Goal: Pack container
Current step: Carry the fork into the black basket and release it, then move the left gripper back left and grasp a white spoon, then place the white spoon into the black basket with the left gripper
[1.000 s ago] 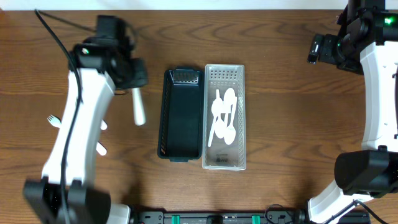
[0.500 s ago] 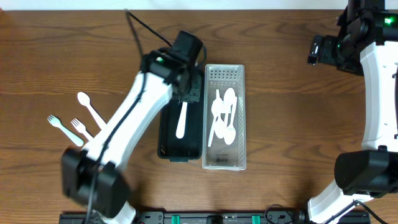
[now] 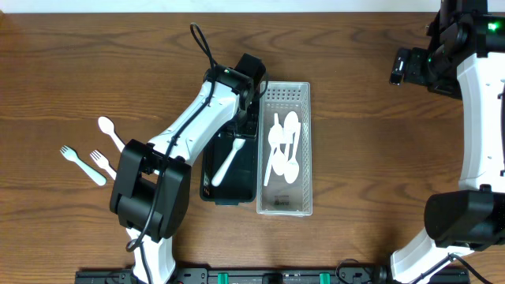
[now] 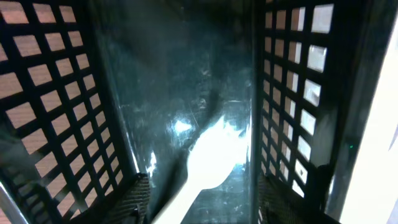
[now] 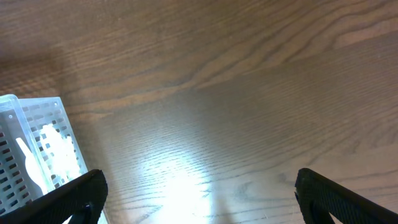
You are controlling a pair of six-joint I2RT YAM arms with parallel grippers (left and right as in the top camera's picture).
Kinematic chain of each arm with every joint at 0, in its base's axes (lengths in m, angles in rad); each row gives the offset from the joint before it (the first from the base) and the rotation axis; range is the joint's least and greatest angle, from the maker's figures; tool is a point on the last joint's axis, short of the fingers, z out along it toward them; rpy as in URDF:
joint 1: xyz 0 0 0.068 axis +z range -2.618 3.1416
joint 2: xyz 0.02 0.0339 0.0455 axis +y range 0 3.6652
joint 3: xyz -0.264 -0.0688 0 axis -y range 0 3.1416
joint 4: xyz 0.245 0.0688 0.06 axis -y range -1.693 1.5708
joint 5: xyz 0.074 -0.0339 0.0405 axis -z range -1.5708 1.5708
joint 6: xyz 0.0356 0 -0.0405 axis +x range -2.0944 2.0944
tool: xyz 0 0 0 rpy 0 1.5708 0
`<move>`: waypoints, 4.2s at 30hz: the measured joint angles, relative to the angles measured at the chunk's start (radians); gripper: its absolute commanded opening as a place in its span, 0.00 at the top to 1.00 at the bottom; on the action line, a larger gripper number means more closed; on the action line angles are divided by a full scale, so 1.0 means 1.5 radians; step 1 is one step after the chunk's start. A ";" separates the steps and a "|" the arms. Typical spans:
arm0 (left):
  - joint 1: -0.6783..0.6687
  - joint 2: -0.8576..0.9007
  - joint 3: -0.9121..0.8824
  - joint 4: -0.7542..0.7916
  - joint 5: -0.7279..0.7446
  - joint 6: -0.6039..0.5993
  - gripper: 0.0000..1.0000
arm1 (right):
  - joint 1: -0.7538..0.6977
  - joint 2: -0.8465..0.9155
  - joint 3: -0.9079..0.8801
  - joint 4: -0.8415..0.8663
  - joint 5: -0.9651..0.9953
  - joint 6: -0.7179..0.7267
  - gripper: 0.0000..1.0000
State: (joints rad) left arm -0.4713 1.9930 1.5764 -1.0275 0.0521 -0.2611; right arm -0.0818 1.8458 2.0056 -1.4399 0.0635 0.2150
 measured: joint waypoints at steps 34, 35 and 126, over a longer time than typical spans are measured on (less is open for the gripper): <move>0.543 -0.101 0.082 -0.021 -0.149 -0.043 0.07 | 0.000 0.000 0.000 0.004 0.004 -0.029 0.01; 0.546 -0.083 0.082 -0.021 -0.147 -0.052 0.07 | 0.000 0.000 0.000 0.004 0.004 -0.029 0.01; 0.066 -0.224 0.070 -0.038 -0.019 -0.073 0.94 | 0.000 0.000 0.000 -0.007 0.005 -0.019 0.02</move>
State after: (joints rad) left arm -0.3721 1.6573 1.6814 -1.0847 0.0231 -0.3702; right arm -0.0818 1.8458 2.0052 -1.4506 0.0708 0.1860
